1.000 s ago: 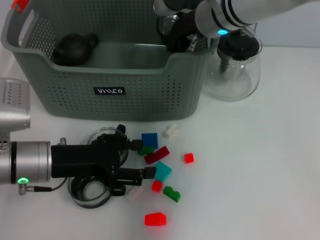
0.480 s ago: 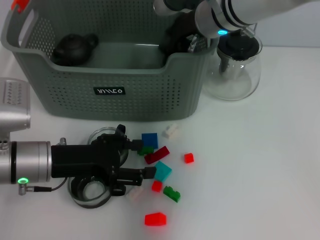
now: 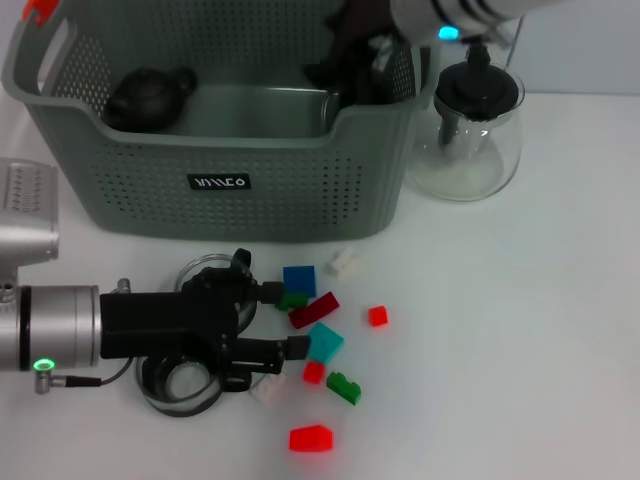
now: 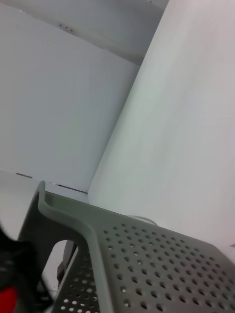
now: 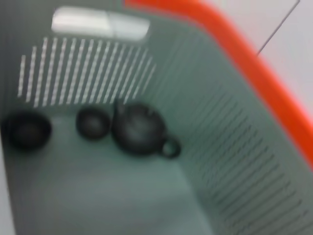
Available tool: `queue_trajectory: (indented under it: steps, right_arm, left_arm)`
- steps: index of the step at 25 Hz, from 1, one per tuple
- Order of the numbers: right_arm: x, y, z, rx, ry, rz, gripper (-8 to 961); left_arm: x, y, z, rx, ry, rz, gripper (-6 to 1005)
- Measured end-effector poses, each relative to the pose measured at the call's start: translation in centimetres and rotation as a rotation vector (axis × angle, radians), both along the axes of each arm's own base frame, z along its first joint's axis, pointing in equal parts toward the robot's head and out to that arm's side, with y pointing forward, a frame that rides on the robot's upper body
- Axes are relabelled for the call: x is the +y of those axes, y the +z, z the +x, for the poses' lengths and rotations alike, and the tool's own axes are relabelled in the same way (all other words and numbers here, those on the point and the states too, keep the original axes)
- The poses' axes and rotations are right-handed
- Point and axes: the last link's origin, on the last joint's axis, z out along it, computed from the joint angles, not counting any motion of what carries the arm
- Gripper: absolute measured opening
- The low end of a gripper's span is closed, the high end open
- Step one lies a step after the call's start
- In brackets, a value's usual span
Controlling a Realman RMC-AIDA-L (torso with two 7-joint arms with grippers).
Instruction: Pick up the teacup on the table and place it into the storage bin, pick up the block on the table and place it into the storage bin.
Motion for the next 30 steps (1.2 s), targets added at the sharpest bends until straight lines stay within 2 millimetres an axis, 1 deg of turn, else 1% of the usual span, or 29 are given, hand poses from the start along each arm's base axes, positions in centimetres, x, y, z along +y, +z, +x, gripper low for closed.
queue_trajectory:
  steps: [2,7,9,11,13,14,16,18,21,23,26,27,28,30]
  right_arm:
    - [-0.3,1.3,-1.0,0.056,0.018,0.014,530]
    - [-2.3,5.0,-3.1,0.239,0.079,0.023,755]
    - [-3.6,6.7,-3.6,0.317,0.120,0.026,787]
    - [-5.0,7.9,-3.6,0.377,0.160,0.009,820]
    - [-6.7,8.9,-3.3,0.429,0.199,-0.024,852]
    - [-7.7,9.2,-3.0,0.456,0.217,-0.056,852]
    - [-9.4,9.7,-2.0,0.498,0.243,-0.118,853]
    - [-11.0,10.0,-0.5,0.523,0.255,-0.201,853]
    - [-13.4,9.9,2.2,0.544,0.248,-0.353,854]
    - [-14.7,9.7,4.1,0.547,0.226,-0.447,853]
    - [-15.6,9.1,6.9,0.517,0.145,-0.539,852]
    - [-15.8,8.8,7.8,0.496,0.108,-0.566,852]
    - [-15.9,8.5,8.7,0.474,0.063,-0.588,852]
    - [-15.9,8.0,10.0,0.436,-0.012,-0.600,852]
  left_arm:
    - [0.0,0.1,-0.1,-0.003,0.003,0.002,811]
    - [-0.1,0.3,-0.2,-0.014,0.014,0.011,811]
    - [-0.2,0.4,-0.3,-0.015,0.016,0.012,811]
    - [-0.3,0.4,-0.4,-0.016,0.017,0.011,810]
    - [-0.3,0.5,-0.4,-0.017,0.015,0.010,810]
    - [-0.3,0.6,-0.4,-0.016,0.014,0.011,810]
    - [-0.3,0.9,-0.5,-0.017,0.012,0.014,810]
    - [-0.3,1.4,-0.5,-0.019,0.006,0.017,809]
    - [-0.5,2.9,-0.9,-0.020,-0.006,0.026,809]
    - [-0.7,4.5,-1.3,-0.004,-0.005,0.038,809]
    - [-0.6,6.6,-1.8,0.042,0.021,0.057,809]
    - [-0.5,8.1,-2.2,0.103,0.053,0.072,808]
    - [-0.5,8.1,-2.2,0.103,0.053,0.072,808]
    - [-0.5,9.2,-2.4,0.172,0.086,0.074,808]
